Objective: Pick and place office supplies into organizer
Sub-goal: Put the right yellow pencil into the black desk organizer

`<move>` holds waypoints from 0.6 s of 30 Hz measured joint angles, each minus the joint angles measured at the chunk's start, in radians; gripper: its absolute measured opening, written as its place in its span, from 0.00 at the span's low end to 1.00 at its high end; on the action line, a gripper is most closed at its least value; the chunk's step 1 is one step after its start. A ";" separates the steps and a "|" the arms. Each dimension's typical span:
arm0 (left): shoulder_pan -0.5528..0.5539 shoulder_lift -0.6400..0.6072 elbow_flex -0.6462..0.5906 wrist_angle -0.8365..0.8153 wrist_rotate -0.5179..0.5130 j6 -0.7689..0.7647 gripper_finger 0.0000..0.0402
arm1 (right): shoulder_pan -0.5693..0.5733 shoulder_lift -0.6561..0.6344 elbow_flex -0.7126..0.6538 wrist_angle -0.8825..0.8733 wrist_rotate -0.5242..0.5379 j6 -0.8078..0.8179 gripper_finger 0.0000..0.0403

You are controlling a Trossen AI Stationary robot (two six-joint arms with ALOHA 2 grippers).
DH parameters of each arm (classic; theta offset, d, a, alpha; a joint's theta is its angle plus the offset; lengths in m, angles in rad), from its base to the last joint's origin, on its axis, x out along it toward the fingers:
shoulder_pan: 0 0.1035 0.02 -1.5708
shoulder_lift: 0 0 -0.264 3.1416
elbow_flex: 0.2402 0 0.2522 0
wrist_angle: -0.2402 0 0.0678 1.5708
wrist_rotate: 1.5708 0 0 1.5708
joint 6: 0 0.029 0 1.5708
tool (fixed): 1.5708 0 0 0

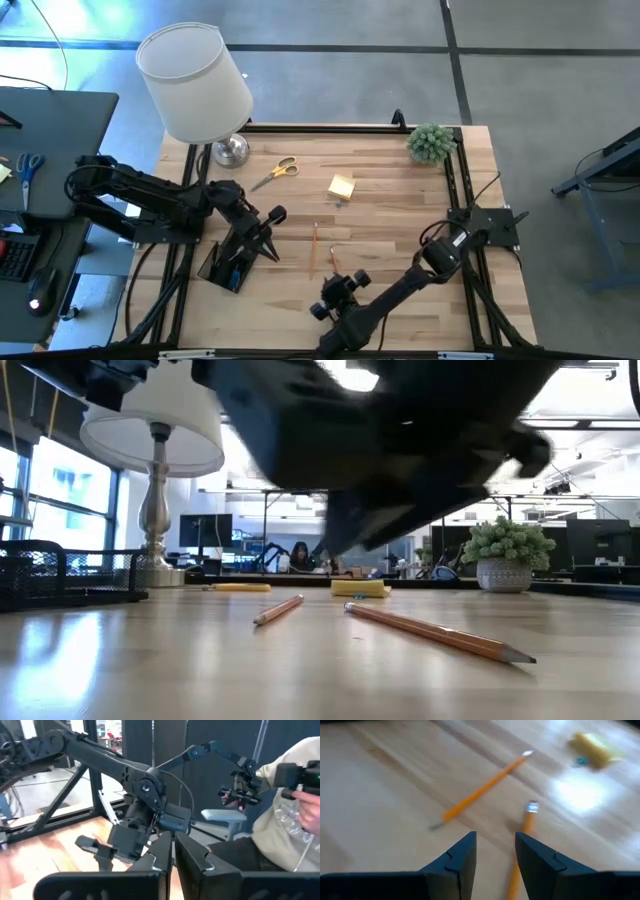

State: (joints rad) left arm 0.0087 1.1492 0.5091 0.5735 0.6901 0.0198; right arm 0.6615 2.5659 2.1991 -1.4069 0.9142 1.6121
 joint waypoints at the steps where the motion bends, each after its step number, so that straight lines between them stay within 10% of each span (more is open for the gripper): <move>1: 0.000 0.000 0.000 0.000 -0.012 0.001 0.03 | 0.006 -0.001 -0.009 -0.026 0.010 0.041 0.32; 9: 0.001 0.000 0.000 0.001 -0.054 0.002 0.03 | 0.077 0.001 -0.164 -0.063 0.096 0.398 0.32; 18: 0.004 0.000 0.000 0.000 -0.069 0.003 0.03 | 0.055 0.001 -0.190 0.054 0.046 0.246 0.32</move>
State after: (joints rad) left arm 0.0125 1.1492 0.5091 0.5732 0.6211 0.0227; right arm 0.7161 2.5671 2.0088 -1.3534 0.9606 1.8576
